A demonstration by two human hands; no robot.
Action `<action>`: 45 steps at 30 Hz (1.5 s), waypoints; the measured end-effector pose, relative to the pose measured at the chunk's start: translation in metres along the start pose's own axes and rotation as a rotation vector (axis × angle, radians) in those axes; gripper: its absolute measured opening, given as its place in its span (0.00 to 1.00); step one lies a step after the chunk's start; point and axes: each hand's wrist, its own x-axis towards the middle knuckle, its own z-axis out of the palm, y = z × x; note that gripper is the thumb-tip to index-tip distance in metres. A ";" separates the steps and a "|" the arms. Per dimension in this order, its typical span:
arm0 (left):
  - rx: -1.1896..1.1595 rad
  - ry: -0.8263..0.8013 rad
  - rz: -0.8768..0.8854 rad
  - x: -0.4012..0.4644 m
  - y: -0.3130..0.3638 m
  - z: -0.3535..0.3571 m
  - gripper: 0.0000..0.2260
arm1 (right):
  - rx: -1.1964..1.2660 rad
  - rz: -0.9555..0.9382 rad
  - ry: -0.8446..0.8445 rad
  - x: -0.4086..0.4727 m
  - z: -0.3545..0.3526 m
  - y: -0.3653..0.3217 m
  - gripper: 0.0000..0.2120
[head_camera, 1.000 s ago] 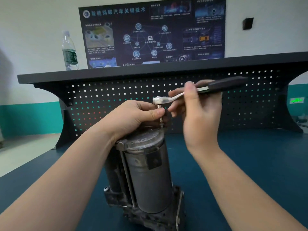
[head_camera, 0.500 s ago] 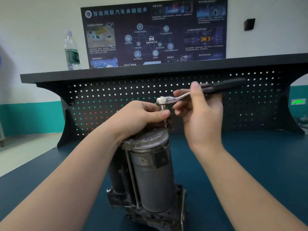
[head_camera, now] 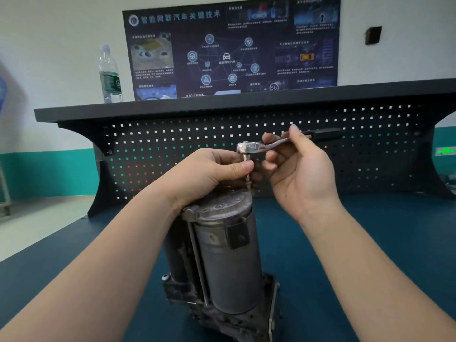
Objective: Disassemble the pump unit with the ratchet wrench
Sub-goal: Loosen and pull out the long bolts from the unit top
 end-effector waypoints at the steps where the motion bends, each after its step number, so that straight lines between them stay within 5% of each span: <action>1: 0.007 0.009 -0.008 0.001 -0.001 0.000 0.10 | -0.061 -0.066 -0.017 -0.001 0.001 0.002 0.15; 6: -0.005 0.010 -0.016 0.003 -0.002 -0.004 0.11 | -0.606 -0.645 -0.250 -0.010 0.002 0.005 0.05; 8: 0.013 0.019 -0.012 0.001 -0.001 -0.003 0.10 | -0.719 -0.739 -0.310 -0.012 0.001 0.006 0.05; 10: 0.035 0.040 -0.012 0.001 0.000 -0.002 0.10 | -0.602 -0.624 -0.211 -0.012 0.004 0.006 0.06; 14: 0.132 0.102 -0.048 0.001 0.003 0.002 0.06 | 0.098 0.037 0.079 -0.002 0.004 0.003 0.12; 18: -0.007 -0.024 -0.030 -0.001 0.001 -0.001 0.08 | 0.090 0.081 0.051 0.003 0.000 -0.001 0.12; 21: -0.041 -0.007 -0.033 -0.001 -0.001 -0.002 0.09 | -0.144 -0.121 -0.009 0.000 0.004 0.002 0.12; 24: -0.003 0.030 -0.031 0.001 0.000 -0.002 0.07 | -0.582 -0.648 -0.098 -0.008 0.004 0.009 0.07; 27: 0.043 0.014 0.015 -0.001 0.001 -0.001 0.05 | -0.967 -1.057 -0.363 -0.014 -0.003 0.012 0.08; 29: -0.004 -0.019 0.025 -0.002 0.001 -0.001 0.06 | -0.859 -0.931 -0.343 -0.013 -0.001 0.011 0.04; 33: -0.024 -0.016 -0.012 -0.001 -0.001 0.000 0.08 | -0.107 -0.127 -0.078 0.000 0.000 0.003 0.11; 35: 0.006 0.007 -0.037 0.000 0.000 0.001 0.08 | 0.011 0.026 -0.041 0.005 -0.003 0.003 0.12; 37: 0.060 0.028 -0.036 0.000 0.001 0.001 0.10 | -0.204 -0.227 -0.138 0.002 -0.007 0.006 0.11; 41: 0.204 0.039 0.061 -0.002 0.006 0.000 0.08 | -1.022 -1.038 -0.576 -0.010 -0.006 0.001 0.04; 43: 0.182 -0.003 0.088 -0.003 0.005 -0.001 0.05 | -1.055 -1.026 -0.586 -0.010 -0.004 0.001 0.02; 45: 0.064 -0.051 0.058 -0.003 0.001 -0.003 0.05 | -0.775 -0.760 -0.407 -0.008 0.000 0.002 0.05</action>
